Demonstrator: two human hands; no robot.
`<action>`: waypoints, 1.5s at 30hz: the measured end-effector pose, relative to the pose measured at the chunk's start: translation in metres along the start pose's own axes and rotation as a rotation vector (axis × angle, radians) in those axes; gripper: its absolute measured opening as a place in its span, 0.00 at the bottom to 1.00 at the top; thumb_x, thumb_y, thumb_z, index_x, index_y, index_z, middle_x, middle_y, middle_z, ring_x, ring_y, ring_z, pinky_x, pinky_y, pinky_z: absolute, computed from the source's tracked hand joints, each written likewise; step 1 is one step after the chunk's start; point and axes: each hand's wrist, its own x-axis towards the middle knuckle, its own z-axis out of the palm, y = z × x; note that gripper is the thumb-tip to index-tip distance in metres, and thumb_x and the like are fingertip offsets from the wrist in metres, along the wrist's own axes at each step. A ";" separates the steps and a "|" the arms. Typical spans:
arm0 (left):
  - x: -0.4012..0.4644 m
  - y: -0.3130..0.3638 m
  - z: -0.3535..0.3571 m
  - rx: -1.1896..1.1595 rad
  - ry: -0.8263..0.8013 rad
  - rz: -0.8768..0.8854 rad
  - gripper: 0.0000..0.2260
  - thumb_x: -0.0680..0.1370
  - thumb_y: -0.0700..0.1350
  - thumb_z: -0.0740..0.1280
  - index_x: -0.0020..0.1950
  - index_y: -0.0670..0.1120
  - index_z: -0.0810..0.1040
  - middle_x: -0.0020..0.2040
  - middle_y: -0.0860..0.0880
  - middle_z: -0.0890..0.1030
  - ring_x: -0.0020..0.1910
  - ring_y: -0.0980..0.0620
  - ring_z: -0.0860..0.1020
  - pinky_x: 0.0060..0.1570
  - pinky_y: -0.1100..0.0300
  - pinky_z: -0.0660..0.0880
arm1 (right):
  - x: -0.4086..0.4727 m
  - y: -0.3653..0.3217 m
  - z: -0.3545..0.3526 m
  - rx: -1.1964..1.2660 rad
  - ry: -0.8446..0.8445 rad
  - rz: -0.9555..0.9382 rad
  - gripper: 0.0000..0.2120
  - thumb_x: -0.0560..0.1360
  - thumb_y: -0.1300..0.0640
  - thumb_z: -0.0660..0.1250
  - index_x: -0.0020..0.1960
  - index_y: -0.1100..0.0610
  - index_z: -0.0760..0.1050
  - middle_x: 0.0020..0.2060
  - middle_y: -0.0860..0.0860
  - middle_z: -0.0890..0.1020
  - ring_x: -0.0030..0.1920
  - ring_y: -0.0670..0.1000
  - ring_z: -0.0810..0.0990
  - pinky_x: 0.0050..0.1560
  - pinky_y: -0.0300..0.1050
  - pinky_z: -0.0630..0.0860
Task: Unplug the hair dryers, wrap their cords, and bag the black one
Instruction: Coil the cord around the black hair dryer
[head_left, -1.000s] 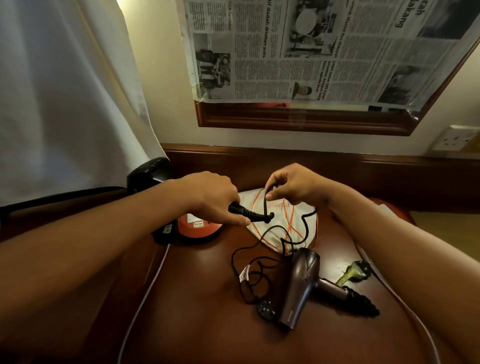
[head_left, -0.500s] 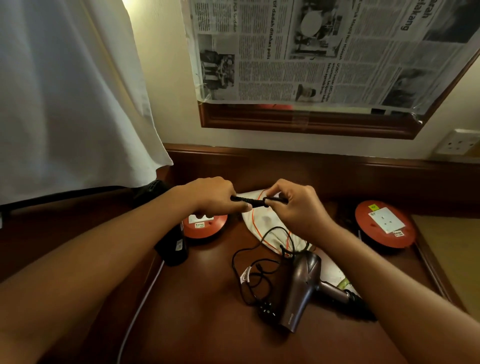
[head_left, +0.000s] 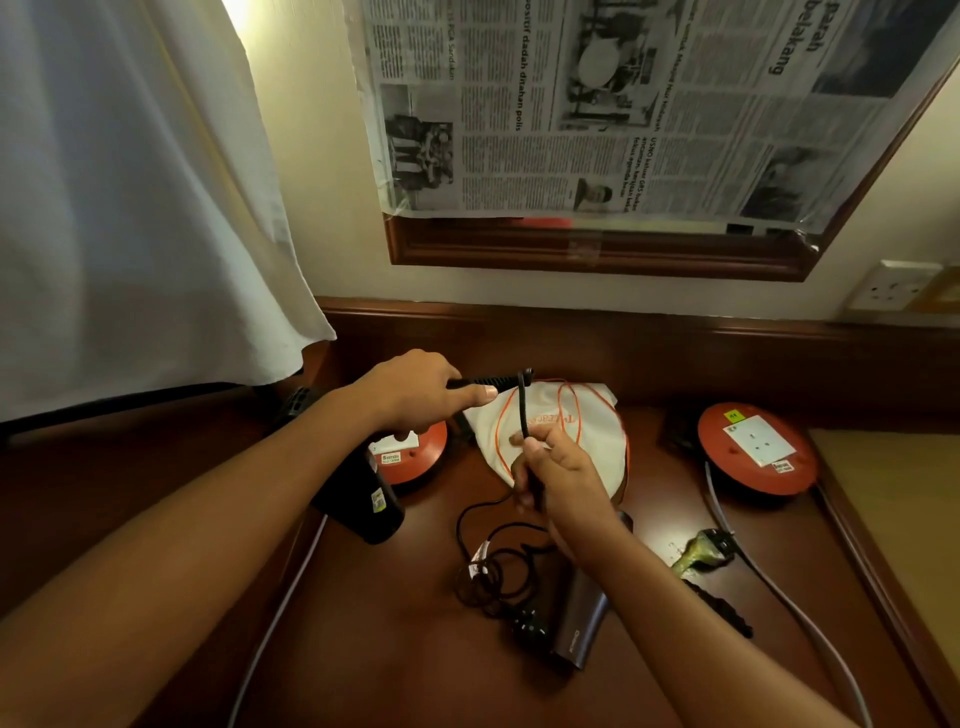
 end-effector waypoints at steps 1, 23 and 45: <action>-0.002 0.001 -0.001 -0.002 -0.003 0.003 0.25 0.75 0.68 0.58 0.45 0.46 0.78 0.32 0.45 0.79 0.29 0.47 0.81 0.34 0.55 0.79 | 0.000 0.001 -0.001 0.011 -0.008 0.022 0.10 0.82 0.60 0.54 0.48 0.59 0.73 0.27 0.51 0.73 0.27 0.49 0.68 0.27 0.40 0.67; -0.026 0.018 -0.025 -0.024 -0.111 0.215 0.28 0.70 0.70 0.56 0.39 0.46 0.77 0.30 0.46 0.79 0.28 0.50 0.77 0.33 0.59 0.73 | 0.031 -0.012 -0.039 0.290 -0.299 0.257 0.11 0.75 0.53 0.60 0.41 0.59 0.73 0.28 0.50 0.62 0.24 0.43 0.56 0.21 0.34 0.54; -0.018 0.023 -0.010 0.399 -0.225 0.154 0.25 0.74 0.69 0.59 0.37 0.48 0.75 0.31 0.49 0.75 0.28 0.52 0.72 0.29 0.59 0.67 | 0.056 -0.109 -0.041 -0.926 -0.329 -0.305 0.03 0.71 0.62 0.73 0.43 0.55 0.83 0.38 0.45 0.81 0.38 0.40 0.80 0.39 0.31 0.73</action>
